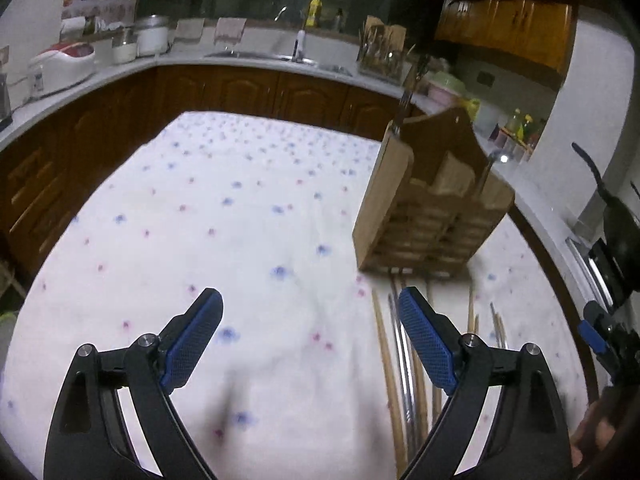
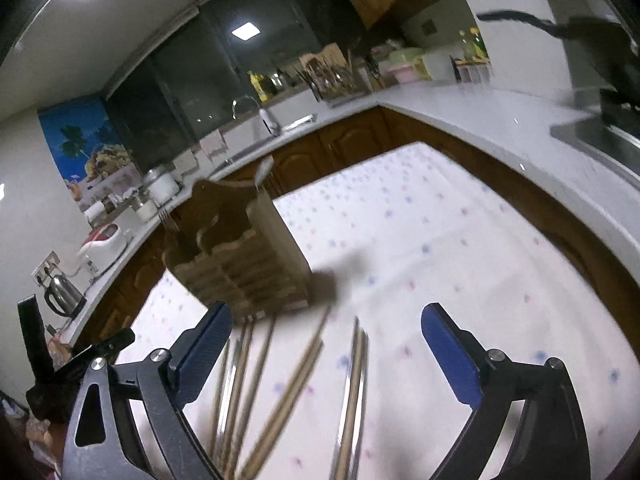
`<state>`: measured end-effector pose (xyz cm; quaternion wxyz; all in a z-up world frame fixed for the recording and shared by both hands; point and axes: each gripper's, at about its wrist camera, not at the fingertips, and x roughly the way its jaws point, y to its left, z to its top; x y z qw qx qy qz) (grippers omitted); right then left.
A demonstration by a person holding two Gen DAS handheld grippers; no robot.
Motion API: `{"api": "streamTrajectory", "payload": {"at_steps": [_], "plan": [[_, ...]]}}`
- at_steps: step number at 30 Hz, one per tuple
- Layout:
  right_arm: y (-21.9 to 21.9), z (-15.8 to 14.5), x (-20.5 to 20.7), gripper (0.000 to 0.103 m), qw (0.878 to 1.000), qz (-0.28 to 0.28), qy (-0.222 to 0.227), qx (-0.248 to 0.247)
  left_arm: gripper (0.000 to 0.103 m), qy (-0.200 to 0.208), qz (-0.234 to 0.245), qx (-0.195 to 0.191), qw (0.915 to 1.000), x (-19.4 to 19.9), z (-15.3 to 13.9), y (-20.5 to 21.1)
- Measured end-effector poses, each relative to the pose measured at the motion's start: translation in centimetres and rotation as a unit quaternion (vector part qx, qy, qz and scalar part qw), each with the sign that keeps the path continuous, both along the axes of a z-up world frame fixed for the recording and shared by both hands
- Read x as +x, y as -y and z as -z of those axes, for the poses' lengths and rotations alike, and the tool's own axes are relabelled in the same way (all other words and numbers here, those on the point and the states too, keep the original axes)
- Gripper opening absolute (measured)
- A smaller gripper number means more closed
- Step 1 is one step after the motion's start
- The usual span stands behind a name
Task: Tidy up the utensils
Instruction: 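Move both open tools back over the remaining chopsticks, then grasp a wooden chopstick with the left tool while the right grasps a metal chopstick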
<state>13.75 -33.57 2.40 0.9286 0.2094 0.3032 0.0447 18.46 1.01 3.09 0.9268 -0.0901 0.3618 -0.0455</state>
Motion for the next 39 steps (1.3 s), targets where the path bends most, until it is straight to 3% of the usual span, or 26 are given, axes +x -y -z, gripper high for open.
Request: {"api": "streamTrajectory", "payload": {"at_steps": [18,23,32,39], "plan": [[-1.6,2.9,-1.2,0.094,0.998,-0.013,-0.039,-0.036,0.091,-0.045,0.020,0.018,0.9986,-0.2,2.8,1.7],[-1.8,3.4,-0.3,0.080,0.998,-0.016,-0.051,-0.045,0.089,-0.057,0.029,0.021,0.9977,0.7,3.1,2.2],[-3.1,4.3,3.7,0.042,0.992,-0.051,-0.085,-0.080,0.061,-0.109,0.059,0.043,0.9913,4.3,4.2,4.1],[-3.8,5.8,7.9,0.028,0.982,-0.078,-0.122,-0.120,0.049,-0.133,0.081,0.048,0.9867,6.5,5.2,5.6]]}}
